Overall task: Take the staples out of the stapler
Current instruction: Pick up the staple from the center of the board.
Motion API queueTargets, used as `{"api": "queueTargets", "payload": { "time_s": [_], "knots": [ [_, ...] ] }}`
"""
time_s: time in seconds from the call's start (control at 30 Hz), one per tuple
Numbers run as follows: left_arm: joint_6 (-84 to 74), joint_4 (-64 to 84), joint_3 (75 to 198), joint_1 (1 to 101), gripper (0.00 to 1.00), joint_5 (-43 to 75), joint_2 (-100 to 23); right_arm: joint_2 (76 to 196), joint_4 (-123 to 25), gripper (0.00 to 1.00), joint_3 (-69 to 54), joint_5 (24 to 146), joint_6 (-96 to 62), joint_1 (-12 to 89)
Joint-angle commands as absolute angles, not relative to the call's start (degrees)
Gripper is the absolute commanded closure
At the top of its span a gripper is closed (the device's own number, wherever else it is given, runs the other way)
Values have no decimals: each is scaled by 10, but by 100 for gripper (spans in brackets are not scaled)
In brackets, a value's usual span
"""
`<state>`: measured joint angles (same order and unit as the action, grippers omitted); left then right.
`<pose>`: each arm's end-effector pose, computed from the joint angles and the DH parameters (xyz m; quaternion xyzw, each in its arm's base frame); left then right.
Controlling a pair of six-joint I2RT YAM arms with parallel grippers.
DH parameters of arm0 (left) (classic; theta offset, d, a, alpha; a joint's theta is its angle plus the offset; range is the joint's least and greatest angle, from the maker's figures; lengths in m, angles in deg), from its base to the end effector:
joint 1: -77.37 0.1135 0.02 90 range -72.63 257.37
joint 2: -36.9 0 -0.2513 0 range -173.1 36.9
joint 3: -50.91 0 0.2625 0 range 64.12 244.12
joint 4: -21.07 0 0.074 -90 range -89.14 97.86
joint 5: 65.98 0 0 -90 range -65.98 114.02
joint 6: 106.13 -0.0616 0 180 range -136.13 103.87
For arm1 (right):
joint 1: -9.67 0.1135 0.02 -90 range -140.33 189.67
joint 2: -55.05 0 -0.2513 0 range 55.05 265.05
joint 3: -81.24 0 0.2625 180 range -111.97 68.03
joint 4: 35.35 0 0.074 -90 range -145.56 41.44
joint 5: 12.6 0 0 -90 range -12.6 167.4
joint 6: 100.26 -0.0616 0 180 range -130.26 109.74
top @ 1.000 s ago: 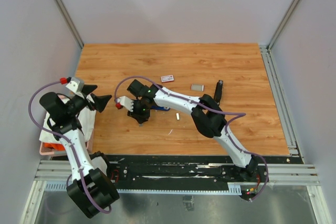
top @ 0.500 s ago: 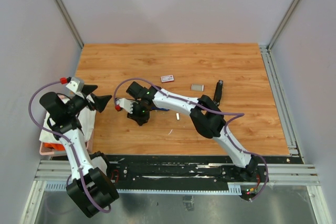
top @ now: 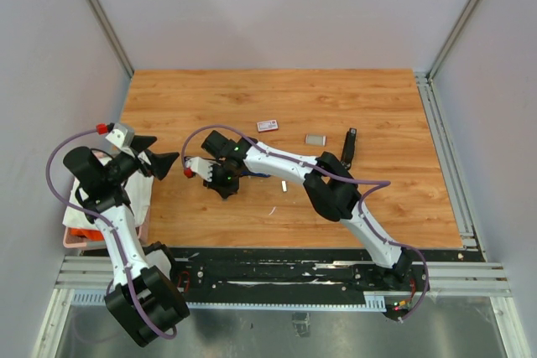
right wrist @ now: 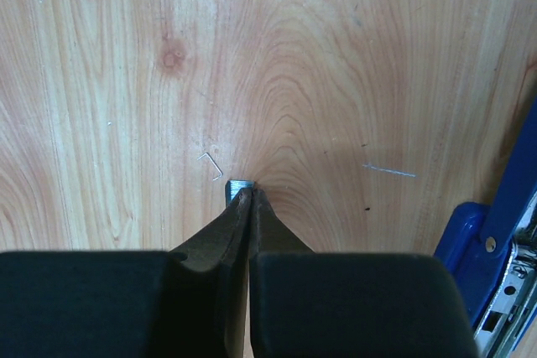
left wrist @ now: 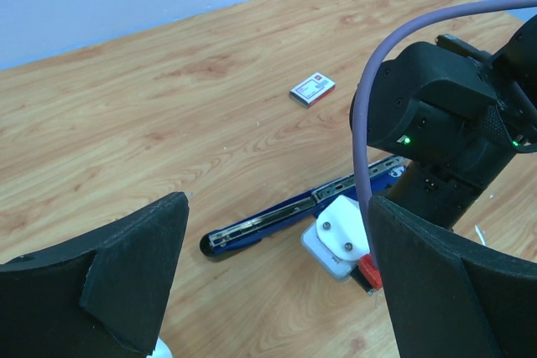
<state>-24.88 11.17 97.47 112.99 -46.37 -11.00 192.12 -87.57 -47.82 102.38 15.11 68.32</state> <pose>0.2019 0.0733 0.2754 0.2089 0.6993 -0.2167 0.6483 0.2527 0.4648 0.1354 -0.6728 0.6639 0.2721 0.1804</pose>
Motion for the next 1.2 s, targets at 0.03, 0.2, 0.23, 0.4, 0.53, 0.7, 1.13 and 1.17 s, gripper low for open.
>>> {"api": "queueTargets", "payload": {
  "time_s": [0.03,0.2,0.23,0.4,0.53,0.7,1.13,1.17],
  "knots": [
    [-252,113,972,1134,2,-473,-113,1922,-891,100,-466,988,149,694],
    [-252,112,972,1134,2,-473,-112,1894,-892,100,-461,985,144,690],
    [-253,111,972,1134,2,-473,-112,1887,-892,100,-460,988,143,688],
    [-252,112,973,1134,2,-473,-110,1851,-891,100,-463,990,140,676],
    [-252,111,973,1134,2,-473,-110,1831,-892,100,-461,986,135,661],
    [-253,109,973,1134,2,-473,-110,1798,-889,100,-431,973,126,625],
    [-256,107,976,1134,2,-487,-123,1656,-840,100,-287,921,112,474],
    [-256,106,976,1134,2,-487,-124,1652,-837,100,-276,909,110,467]
  ]
}}
